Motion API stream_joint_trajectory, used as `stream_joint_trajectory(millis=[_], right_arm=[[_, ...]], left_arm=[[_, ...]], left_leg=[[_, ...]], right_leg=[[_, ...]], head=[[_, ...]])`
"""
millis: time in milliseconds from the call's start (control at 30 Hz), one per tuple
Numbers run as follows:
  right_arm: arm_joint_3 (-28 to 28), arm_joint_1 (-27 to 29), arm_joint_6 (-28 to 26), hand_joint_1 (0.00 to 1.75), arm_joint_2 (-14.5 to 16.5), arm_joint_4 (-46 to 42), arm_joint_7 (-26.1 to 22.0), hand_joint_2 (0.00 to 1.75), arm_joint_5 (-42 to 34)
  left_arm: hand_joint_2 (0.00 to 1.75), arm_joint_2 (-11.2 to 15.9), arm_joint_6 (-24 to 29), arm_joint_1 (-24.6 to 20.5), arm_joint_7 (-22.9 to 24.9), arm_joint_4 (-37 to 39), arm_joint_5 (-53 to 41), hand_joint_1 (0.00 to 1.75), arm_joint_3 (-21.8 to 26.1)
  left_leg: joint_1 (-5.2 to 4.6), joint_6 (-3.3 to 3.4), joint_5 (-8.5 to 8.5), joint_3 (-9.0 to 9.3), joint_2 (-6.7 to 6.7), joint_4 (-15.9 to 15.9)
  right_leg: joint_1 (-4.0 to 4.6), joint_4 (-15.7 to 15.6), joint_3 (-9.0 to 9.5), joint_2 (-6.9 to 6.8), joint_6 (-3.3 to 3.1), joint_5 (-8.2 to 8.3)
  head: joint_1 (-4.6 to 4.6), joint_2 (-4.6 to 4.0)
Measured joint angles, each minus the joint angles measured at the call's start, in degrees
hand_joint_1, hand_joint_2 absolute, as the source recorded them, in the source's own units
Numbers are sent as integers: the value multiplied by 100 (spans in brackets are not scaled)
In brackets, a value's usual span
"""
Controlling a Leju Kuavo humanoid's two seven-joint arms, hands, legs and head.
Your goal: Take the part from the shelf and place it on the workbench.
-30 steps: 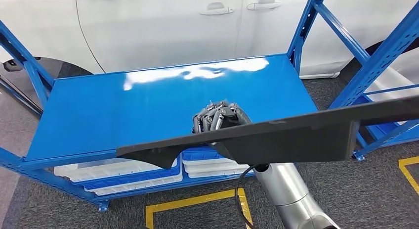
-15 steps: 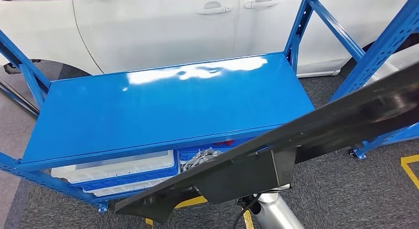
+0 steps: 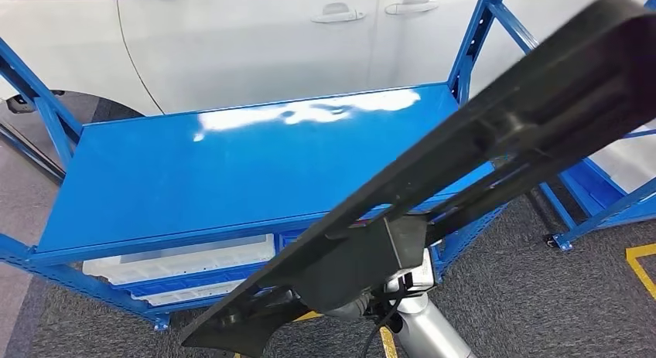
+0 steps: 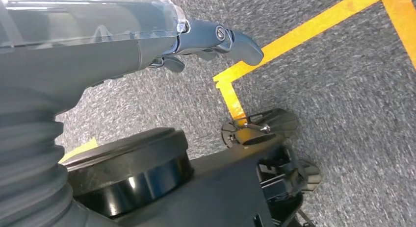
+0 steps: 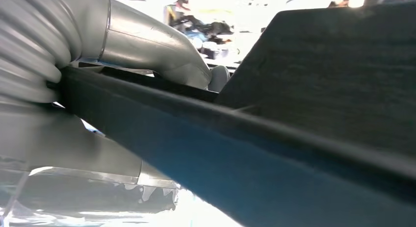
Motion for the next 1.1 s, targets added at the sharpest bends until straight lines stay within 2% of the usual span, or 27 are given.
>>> stream_joint_trajectory(millis=[67,133,167,200,233,267,333,367,400,500,533,567,667,700,733,767,833,867,900,967,1000,1033,1067,1100], right_arm=[[10,-54,-38,175,-18,57,30,175,-12],[13,-88,-59,175,-43,116,43,175,-20],[14,-92,-64,175,-58,144,48,175,-20],[15,-94,-73,175,-76,170,53,175,-21],[16,-99,-85,175,-94,191,62,175,-23],[16,-112,-101,175,-112,206,73,175,-26],[14,-160,-137,175,-142,228,99,175,-31],[12,-185,-149,175,-155,237,109,175,-34],[10,-203,-157,175,-167,244,113,175,-38],[8,-223,-161,175,-198,266,126,175,-50],[8,-233,-163,175,-207,274,132,175,-56],[7,-244,-168,175,-216,281,138,175,-63],[3,-260,-181,175,-251,318,146,175,-89],[2,-259,-183,175,-266,334,148,175,-94],[2,-258,-186,175,-281,349,150,175,-97],[2,-258,-191,175,-295,360,151,175,-99],[-1,-258,-213,175,-318,371,153,175,-109],[-5,-260,-231,175,-329,373,155,175,-116],[-9,-262,-250,175,-338,375,157,175,-124],[-18,-262,-276,175,-354,378,162,175,-132],[-23,-262,-280,175,-363,379,163,175,-134],[-32,-259,-282,175,-373,380,163,175,-134],[-40,-258,-283,175,-385,381,164,175,-135],[-48,-255,-284,175,-398,383,164,175,-136]], left_arm=[[175,-7,-25,-2,-2,1,2,0,11],[175,-11,-37,-2,-3,2,2,0,22],[175,-11,-45,1,-3,2,2,0,27],[175,-11,-57,6,-2,2,3,0,30],[175,-11,-74,8,-2,2,3,0,32],[175,-12,-92,9,-2,2,3,0,32],[175,-14,-116,5,-2,2,2,0,32],[175,-14,-121,3,-1,2,2,0,32],[175,-15,-122,2,-1,2,2,0,32],[175,-15,-129,3,1,2,2,0,32],[175,-15,-137,4,1,2,2,0,32],[175,-15,-146,4,2,2,1,0,32],[175,-13,-169,1,3,2,1,0,32],[175,-13,-172,2,4,2,1,0,32],[175,-13,-175,4,6,2,1,0,32],[175,-13,-178,5,8,2,1,0,32],[175,-12,-185,-8,8,2,-1,0,32],[175,-11,-190,-19,5,2,-2,0,32],[175,-11,-195,-30,3,2,-3,0,32],[175,-7,-204,-36,-1,2,-4,0,32],[175,-9,-207,-35,-1,3,-5,0,32],[175,-10,-209,-40,0,3,-8,0,32],[175,-14,-211,-49,-1,4,-11,0,32],[175,-17,-214,-59,-1,5,-14,0,32]], left_leg=[[31,63,51,14,8,-63],[31,88,67,2,15,-72],[28,90,72,-7,16,-64],[27,92,75,-15,15,-53],[27,90,76,-20,13,-38],[28,84,74,-22,8,-17],[16,50,47,-42,-2,43],[6,26,34,-62,-5,75],[-4,2,27,-84,-5,101],[-4,-78,25,-128,1,132],[1,-109,-53,-161,4,199],[7,-138,-205,-227,7,365],[33,-202,-879,-577,12,1399],[37,-210,-998,-631,12,1651],[37,-206,-1007,-581,12,1691],[37,-192,-917,-412,12,1490],[27,-133,-648,145,12,621],[12,-101,-541,355,10,252],[-7,-73,-480,473,9,25],[-44,-23,-398,458,6,-34],[-30,7,-339,431,11,-50],[-17,44,-262,393,19,-77],[-1,82,-174,338,30,-108],[15,111,-87,266,43,-132]], right_leg=[[0,284,-121,-1,47,-204],[-11,1024,-462,-2,74,-591],[-15,1391,-636,-2,86,-731],[-19,1619,-744,-3,95,-781],[-22,1610,-735,-4,99,-711],[-26,1355,-606,-5,96,-542],[-21,541,-200,-6,69,-171],[-16,247,-67,-4,43,-65],[-6,99,-11,2,17,-24],[2,68,-59,9,-84,20],[-7,55,-80,1,-126,48],[-19,41,-107,-10,-162,80],[-14,38,-232,-31,-201,176],[-9,39,-282,-35,-201,215],[-6,41,-330,-37,-197,254],[-5,41,-373,-36,-189,294],[-1,40,-437,-30,-162,376],[1,35,-455,-28,-135,418],[-1,28,-467,-29,-101,462],[-10,-12,-470,-32,-23,557],[-12,-31,-482,-31,11,595],[-12,-15,-513,-27,39,552],[-14,89,-571,-21,61,401],[-17,326,-660,-16,81,136]], head=[[0,0],[0,0],[0,0],[0,0],[0,0],[0,0],[0,0],[0,0],[0,0],[0,0],[0,0],[0,0],[0,0],[0,0],[0,0],[0,0],[0,0],[0,0],[0,0],[-1,0],[-1,0],[-1,0],[0,0],[0,0]])
